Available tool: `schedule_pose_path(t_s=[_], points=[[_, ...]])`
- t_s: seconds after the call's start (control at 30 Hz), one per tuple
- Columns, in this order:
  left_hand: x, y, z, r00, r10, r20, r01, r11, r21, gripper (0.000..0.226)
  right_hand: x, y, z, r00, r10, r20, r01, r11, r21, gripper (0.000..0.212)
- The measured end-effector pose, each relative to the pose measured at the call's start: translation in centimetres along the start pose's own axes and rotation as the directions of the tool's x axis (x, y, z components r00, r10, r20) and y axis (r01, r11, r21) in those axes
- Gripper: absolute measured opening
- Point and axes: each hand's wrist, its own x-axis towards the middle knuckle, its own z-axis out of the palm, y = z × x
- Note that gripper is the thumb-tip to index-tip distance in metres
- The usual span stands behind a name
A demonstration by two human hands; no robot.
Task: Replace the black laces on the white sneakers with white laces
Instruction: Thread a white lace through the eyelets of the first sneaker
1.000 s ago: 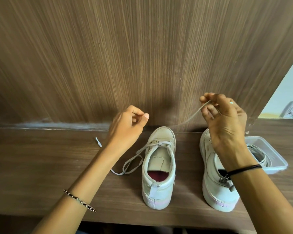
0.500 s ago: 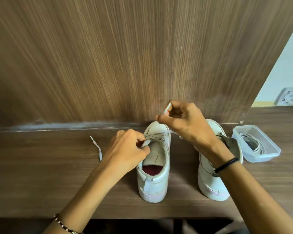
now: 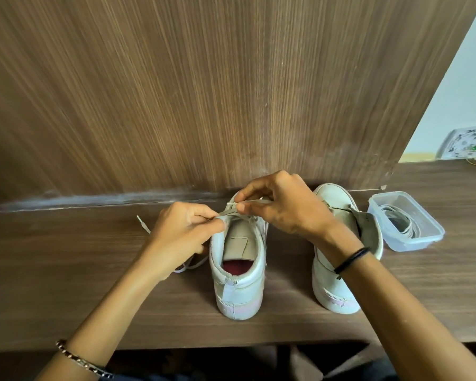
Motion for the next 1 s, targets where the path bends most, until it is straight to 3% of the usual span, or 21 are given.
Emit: schedule_pose_path(t_s=[0.37,0.73,1.0], points=[[0.2,0.4,-0.4,0.996,-0.060,0.064,0.066,0.992,-0.103,0.014,-0.1,-0.6,0.4,0.996,-0.008,0.089,0.021,0.990,-0.143,0.007],[0.2,0.3,-0.4,0.996,-0.058,0.071,0.066,0.991,-0.113,0.016,-0.7,-2.0,2.4,0.983,0.167,0.072,-0.138,0.944,-0.298,0.014],[0.3,0.0,-0.5,0.996,-0.053,0.074,0.061,0.993,-0.105,0.013,-0.9,-2.8,2.1,0.974,0.217,0.061,-0.192,0.942,-0.277,0.013]])
